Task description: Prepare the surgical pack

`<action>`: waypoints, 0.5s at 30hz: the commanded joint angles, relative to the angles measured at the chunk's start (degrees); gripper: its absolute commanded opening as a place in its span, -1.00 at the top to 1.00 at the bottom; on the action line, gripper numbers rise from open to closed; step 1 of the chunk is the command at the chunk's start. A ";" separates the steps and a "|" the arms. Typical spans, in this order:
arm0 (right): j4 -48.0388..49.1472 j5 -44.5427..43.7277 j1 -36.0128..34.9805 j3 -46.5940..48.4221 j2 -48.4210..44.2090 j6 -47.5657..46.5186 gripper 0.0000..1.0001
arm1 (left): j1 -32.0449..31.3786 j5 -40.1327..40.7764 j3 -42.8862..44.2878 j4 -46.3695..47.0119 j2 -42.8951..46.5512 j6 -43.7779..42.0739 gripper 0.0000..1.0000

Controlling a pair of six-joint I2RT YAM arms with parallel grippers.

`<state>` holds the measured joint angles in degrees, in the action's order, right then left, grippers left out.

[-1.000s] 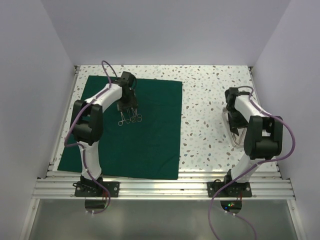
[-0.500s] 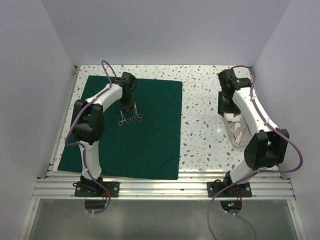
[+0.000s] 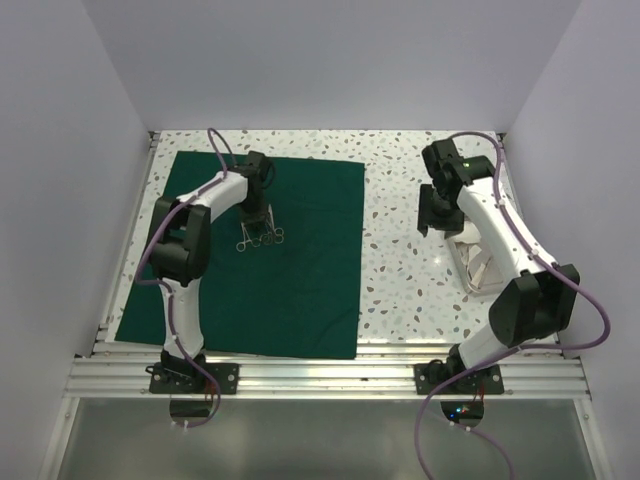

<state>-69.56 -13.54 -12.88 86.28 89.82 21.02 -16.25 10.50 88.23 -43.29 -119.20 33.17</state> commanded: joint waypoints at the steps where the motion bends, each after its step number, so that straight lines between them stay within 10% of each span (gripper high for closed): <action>1: -0.93 2.47 -3.10 3.89 -0.26 2.98 -0.03 | -0.10 -0.39 -0.60 3.03 0.10 -1.26 0.66; 11: 2.12 13.43 -10.32 15.32 7.12 4.82 -0.26 | -0.01 -4.95 3.18 0.49 5.19 -2.84 1.00; 15: 12.84 27.84 -10.32 12.61 8.18 9.21 -0.36 | -0.01 -22.99 0.29 4.95 12.12 -6.88 1.00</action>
<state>-64.95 1.91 -23.27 99.18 97.54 26.22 -16.25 1.74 88.27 -42.72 -115.55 30.06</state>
